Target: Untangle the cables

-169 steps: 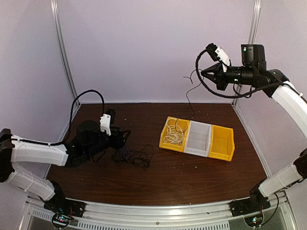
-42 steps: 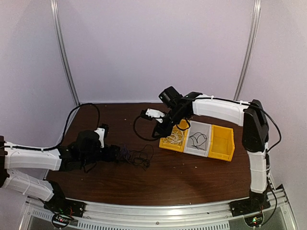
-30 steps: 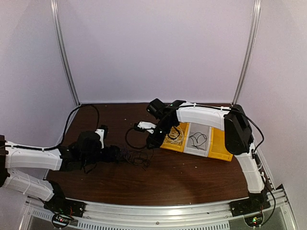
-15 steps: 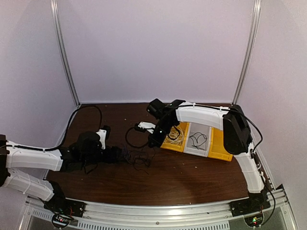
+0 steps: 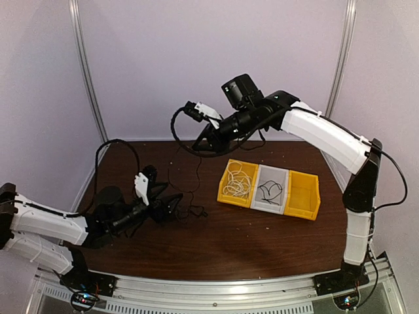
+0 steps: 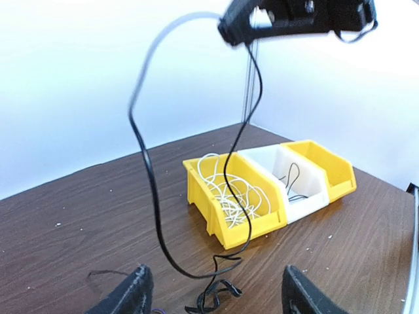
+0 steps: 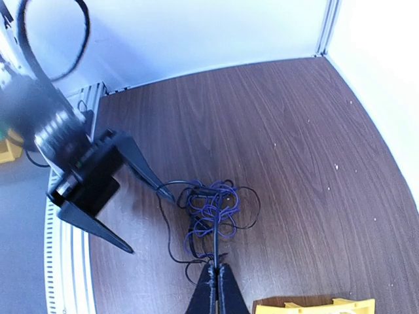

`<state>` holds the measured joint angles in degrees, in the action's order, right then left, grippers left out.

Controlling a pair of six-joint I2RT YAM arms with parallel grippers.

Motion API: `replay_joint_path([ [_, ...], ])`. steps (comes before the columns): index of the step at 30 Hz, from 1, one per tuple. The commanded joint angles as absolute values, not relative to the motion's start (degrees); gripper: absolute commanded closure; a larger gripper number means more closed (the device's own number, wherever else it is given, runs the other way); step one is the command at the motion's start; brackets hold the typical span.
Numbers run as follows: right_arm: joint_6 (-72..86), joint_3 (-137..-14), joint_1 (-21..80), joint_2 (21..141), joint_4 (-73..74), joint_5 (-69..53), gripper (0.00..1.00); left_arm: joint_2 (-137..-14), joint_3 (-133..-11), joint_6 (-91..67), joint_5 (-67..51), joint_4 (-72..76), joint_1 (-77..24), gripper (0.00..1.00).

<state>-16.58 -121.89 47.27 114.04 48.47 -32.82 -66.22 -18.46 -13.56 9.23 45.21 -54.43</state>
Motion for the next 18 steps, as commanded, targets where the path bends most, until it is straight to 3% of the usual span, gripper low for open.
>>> replay_joint_path([
  [1,-16.1,-125.0,47.3,114.1,47.6,-37.0,1.00,-78.6,-23.2,-7.9,8.2,61.6,-54.4,0.33],
  [5,-16.5,-127.5,47.3,112.7,48.4,-38.0,1.00,-89.3,-28.9,-8.0,10.6,66.7,-54.3,0.39],
  [16,-16.6,-130.5,45.3,98.3,42.9,-36.0,1.00,-105.6,-31.8,-12.6,8.1,70.1,-52.0,0.74],
  [18,-17.2,-130.6,45.2,94.7,41.5,-35.5,1.00,-107.4,-32.4,-14.4,8.9,68.1,-50.9,0.77],
])
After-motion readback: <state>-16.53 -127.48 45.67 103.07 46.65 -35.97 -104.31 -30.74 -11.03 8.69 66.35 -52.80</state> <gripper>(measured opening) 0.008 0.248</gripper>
